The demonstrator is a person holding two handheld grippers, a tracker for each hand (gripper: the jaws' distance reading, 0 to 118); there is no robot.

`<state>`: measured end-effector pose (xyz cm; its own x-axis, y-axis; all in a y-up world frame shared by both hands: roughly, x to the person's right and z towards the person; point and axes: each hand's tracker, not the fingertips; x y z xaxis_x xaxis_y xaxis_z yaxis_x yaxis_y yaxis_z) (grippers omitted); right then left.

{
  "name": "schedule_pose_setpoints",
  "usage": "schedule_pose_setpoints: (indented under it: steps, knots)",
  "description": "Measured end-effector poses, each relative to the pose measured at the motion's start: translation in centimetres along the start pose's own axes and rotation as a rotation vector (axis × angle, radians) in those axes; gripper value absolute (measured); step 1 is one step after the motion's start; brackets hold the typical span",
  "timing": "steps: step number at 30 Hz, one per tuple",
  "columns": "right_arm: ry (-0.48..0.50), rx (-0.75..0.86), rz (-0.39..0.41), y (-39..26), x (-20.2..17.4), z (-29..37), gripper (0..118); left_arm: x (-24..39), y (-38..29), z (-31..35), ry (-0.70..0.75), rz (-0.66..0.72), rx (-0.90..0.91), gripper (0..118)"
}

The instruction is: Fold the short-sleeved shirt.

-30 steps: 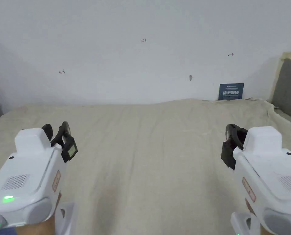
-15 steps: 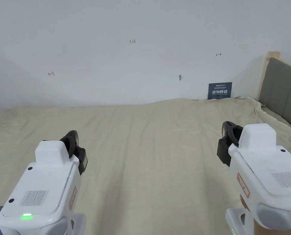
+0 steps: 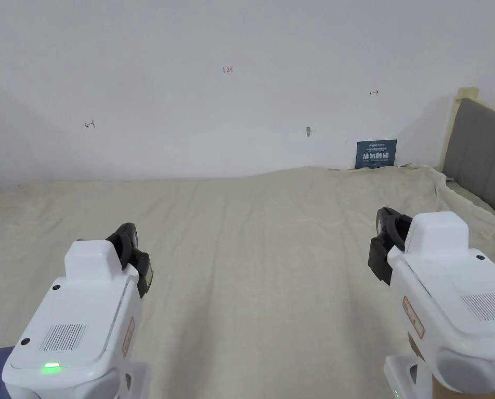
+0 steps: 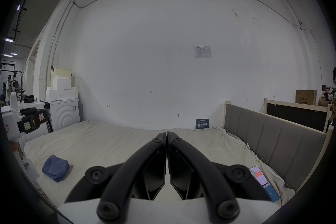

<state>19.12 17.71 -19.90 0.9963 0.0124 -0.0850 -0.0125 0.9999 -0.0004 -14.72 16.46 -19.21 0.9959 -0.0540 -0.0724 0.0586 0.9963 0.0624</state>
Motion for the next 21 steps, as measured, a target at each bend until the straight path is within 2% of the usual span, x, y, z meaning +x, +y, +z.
schedule_pose_setpoints:
  steps: [21]
  knots:
    - [0.009, 0.000, 0.007, -0.01, -0.29, 0.04, 0, 0.32, -0.38, 0.01, -0.019, -0.016, -0.007, 0]
